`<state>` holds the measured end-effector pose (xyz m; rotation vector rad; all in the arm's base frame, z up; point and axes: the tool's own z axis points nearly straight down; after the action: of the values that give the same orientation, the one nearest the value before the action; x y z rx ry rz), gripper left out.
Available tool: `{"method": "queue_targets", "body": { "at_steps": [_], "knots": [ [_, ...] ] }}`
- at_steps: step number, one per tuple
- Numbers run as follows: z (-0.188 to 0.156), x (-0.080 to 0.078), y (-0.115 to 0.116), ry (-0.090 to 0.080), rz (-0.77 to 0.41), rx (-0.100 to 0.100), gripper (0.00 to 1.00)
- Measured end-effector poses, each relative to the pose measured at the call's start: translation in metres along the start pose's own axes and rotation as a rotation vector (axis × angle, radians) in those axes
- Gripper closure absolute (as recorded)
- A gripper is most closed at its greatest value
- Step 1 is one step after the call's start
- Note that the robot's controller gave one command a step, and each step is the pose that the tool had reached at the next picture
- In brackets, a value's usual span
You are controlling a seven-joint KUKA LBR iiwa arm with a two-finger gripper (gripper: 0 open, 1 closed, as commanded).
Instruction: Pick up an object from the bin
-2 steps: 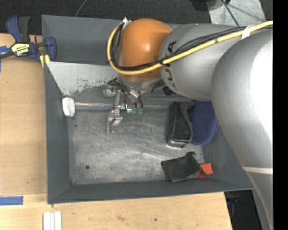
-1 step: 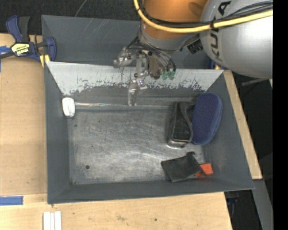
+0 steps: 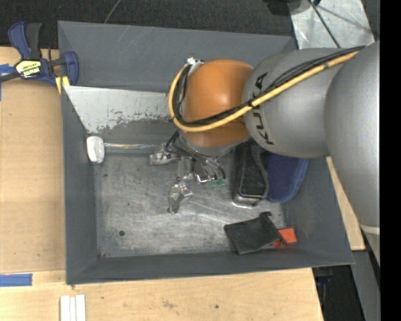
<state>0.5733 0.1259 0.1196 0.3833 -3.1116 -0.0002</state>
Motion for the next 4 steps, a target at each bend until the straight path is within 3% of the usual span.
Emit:
{"method": "queue_targets", "body": {
  "at_steps": [1, 2, 3, 4],
  "knots": [
    [-0.081, -0.007, 0.016, -0.018, -0.022, 0.001, 0.0],
    [-0.138, -0.06, 0.003, -0.019, 0.054, 0.001, 0.0],
    [0.003, -0.031, 0.108, -0.001, 0.119, -0.002, 0.0],
    [-0.005, 0.004, 0.084, -0.007, -0.453, 0.003, 0.0]
  ]
}}
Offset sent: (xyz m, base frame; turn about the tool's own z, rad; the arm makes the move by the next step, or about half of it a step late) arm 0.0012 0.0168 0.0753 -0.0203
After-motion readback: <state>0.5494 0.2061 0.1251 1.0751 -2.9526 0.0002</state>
